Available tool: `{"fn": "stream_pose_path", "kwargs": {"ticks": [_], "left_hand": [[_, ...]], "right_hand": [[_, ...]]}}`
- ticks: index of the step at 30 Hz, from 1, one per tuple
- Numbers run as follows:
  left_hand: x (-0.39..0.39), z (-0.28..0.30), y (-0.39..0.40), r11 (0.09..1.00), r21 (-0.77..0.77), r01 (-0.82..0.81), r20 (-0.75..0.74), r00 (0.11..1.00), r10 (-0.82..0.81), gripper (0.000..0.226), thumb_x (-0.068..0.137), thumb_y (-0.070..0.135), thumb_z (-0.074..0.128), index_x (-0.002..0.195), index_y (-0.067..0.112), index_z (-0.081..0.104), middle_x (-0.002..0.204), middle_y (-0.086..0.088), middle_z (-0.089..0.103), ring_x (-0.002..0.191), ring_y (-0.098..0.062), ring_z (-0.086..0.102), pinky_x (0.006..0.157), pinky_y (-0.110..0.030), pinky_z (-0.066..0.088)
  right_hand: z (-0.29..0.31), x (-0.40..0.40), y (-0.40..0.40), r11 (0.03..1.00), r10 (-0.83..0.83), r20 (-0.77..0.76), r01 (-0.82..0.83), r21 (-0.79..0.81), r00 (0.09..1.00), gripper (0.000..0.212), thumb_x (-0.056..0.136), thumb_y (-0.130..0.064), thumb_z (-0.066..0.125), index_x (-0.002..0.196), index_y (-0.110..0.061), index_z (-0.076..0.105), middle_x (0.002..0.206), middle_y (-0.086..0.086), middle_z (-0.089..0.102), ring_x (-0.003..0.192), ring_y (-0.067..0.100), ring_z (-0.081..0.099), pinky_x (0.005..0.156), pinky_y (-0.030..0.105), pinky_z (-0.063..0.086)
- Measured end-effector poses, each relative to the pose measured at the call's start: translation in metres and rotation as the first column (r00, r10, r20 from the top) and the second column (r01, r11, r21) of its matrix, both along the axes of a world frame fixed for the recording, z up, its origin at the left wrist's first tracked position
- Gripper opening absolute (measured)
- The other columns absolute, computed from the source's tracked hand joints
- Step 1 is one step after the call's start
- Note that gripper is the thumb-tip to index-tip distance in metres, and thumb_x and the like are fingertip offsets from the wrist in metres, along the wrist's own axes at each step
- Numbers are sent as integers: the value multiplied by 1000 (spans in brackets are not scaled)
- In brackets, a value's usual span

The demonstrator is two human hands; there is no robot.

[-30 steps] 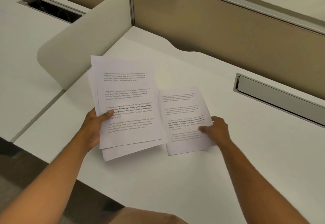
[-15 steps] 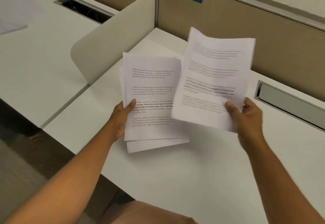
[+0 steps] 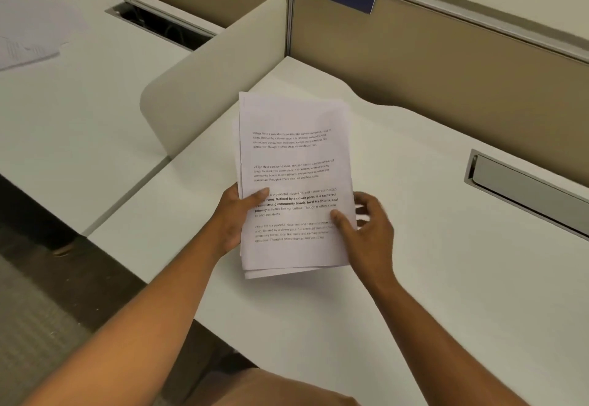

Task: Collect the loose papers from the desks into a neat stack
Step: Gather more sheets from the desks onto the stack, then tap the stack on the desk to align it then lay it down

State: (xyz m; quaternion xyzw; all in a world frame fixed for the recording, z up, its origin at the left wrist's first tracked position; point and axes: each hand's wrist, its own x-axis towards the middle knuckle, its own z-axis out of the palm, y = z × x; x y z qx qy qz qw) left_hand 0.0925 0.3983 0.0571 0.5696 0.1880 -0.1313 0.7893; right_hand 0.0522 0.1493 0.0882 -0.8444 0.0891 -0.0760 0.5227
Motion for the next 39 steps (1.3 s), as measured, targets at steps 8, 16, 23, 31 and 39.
{"fn": "stream_pose_path", "kwargs": {"ticks": [8, 16, 23, 31, 39], "left_hand": [[17, 28, -29, 982, 86, 166, 140, 974, -177, 37, 104, 10, 70, 140, 16, 68, 131, -9, 81, 116, -32, 79, 94, -48, 67], [58, 63, -78, 894, 334, 298, 307, 863, -402, 45, 100, 31, 78, 143, 18, 70, 134, -3, 79, 122, -27, 75, 107, -54, 61], [68, 64, -101, 911, 359, 205, 355, 872, -336, 38, 75, 44, 97, 108, 32, 81, 107, 8, 86, 100, -19, 82, 90, -46, 69], [75, 62, -111, 908, 379, 178, 433, 833, -344, 52, 73, 39, 98, 118, 22, 80, 113, 0, 84, 103, -22, 81, 84, -39, 69], [76, 40, -105, 881, 397, 256, 401, 815, -417, 56, 74, 23, 101, 125, 15, 79, 115, -1, 84, 105, -21, 81, 88, -36, 68]], "right_hand": [[45, 52, -65, 848, 268, -236, -112, 518, 934, 66, 89, -20, 81, 148, -15, 52, 130, 3, 76, 118, 26, 74, 105, 51, 56], [54, 45, -85, 913, -119, 54, 88, 397, 991, 29, 98, -10, 73, 126, -11, 68, 119, 2, 78, 106, 19, 77, 91, 35, 64], [36, 22, -84, 916, -173, 37, 147, 372, 984, 28, 92, -6, 79, 112, -26, 73, 110, -9, 80, 101, 12, 76, 82, 25, 63], [38, 19, -82, 932, -154, -16, 150, 330, 988, 33, 87, -12, 85, 111, -32, 75, 109, -8, 81, 101, 12, 76, 86, 33, 63], [39, 17, -71, 938, -128, -72, 144, 314, 989, 42, 83, -11, 88, 113, -36, 74, 112, -9, 80, 103, 10, 76, 93, 37, 63]]}}
